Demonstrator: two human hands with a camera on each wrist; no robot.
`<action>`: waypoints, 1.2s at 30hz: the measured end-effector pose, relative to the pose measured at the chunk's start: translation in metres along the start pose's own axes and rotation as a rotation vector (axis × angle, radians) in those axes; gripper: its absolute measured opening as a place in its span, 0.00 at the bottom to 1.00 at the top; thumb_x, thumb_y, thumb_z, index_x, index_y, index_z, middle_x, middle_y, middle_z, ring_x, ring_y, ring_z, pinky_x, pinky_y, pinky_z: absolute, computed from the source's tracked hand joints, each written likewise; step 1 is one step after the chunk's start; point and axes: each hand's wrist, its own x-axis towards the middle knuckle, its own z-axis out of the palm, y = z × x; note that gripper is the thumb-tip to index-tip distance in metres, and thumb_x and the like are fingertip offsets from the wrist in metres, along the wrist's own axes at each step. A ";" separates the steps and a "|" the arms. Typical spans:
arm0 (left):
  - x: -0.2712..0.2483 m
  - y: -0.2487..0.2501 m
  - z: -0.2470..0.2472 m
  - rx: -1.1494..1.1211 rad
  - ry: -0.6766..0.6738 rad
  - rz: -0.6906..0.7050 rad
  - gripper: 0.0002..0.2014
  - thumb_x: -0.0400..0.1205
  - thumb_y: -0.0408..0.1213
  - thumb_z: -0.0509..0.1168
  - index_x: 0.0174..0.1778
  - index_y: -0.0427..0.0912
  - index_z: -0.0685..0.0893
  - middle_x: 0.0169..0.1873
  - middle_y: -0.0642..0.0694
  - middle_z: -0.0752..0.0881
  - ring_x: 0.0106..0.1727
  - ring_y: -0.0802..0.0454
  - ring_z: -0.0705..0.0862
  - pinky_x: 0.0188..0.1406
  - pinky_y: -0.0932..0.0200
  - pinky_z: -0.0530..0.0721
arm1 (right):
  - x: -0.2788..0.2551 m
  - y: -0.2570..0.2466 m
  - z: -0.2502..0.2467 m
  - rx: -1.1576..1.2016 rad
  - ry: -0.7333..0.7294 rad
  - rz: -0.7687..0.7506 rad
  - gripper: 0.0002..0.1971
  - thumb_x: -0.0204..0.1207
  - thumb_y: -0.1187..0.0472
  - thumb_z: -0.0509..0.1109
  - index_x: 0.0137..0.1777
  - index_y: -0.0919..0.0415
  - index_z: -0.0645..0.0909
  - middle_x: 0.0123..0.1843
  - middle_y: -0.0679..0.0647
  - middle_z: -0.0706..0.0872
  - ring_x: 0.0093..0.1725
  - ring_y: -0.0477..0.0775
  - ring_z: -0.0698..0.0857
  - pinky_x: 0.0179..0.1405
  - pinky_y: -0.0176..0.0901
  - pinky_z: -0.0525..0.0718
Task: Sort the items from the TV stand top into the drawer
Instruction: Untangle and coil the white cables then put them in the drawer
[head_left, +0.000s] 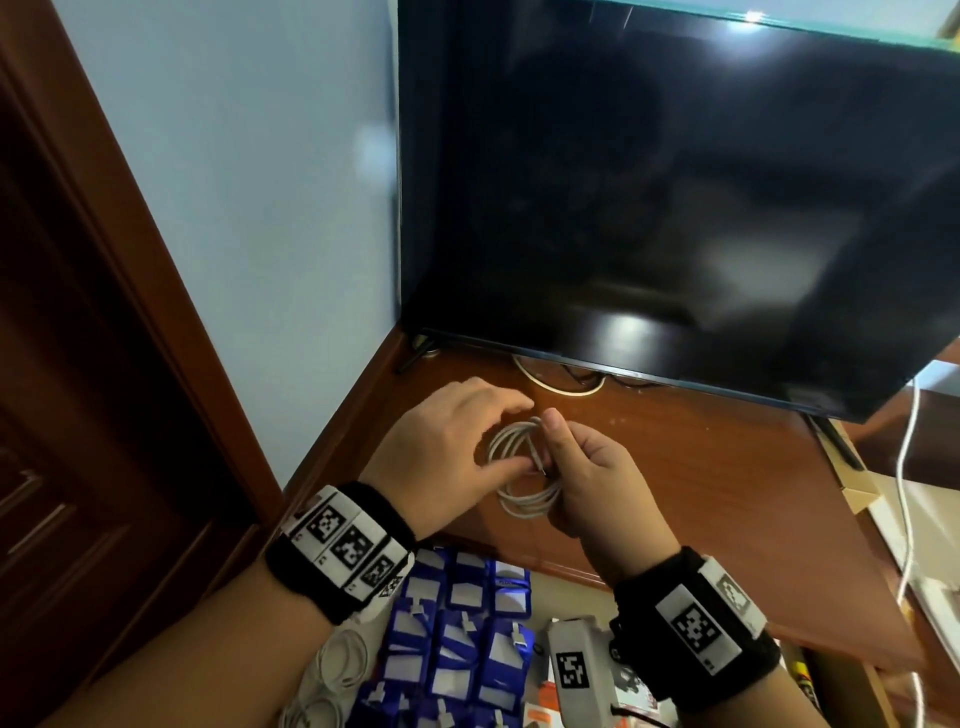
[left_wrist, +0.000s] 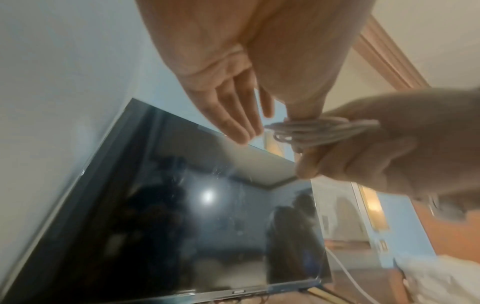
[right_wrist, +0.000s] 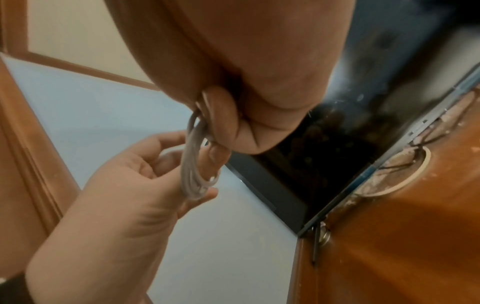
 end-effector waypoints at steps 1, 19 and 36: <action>-0.002 -0.002 0.002 0.086 0.033 0.071 0.21 0.78 0.49 0.76 0.66 0.49 0.85 0.60 0.50 0.85 0.58 0.56 0.83 0.52 0.62 0.87 | 0.000 0.001 0.000 0.022 -0.012 0.019 0.28 0.86 0.39 0.61 0.52 0.66 0.85 0.32 0.60 0.81 0.22 0.50 0.73 0.19 0.42 0.68; -0.017 -0.017 0.010 0.231 0.079 0.329 0.11 0.85 0.43 0.69 0.61 0.47 0.86 0.56 0.43 0.85 0.53 0.48 0.78 0.46 0.63 0.79 | -0.007 -0.003 -0.003 0.070 -0.198 0.036 0.22 0.83 0.41 0.68 0.49 0.62 0.89 0.32 0.59 0.86 0.24 0.52 0.79 0.24 0.43 0.79; -0.067 -0.031 0.018 0.000 0.183 0.241 0.12 0.93 0.44 0.58 0.67 0.42 0.74 0.54 0.40 0.92 0.50 0.50 0.92 0.43 0.55 0.92 | -0.010 0.014 0.010 -0.124 -0.115 -0.002 0.12 0.86 0.54 0.70 0.51 0.65 0.87 0.37 0.64 0.92 0.29 0.60 0.91 0.27 0.45 0.91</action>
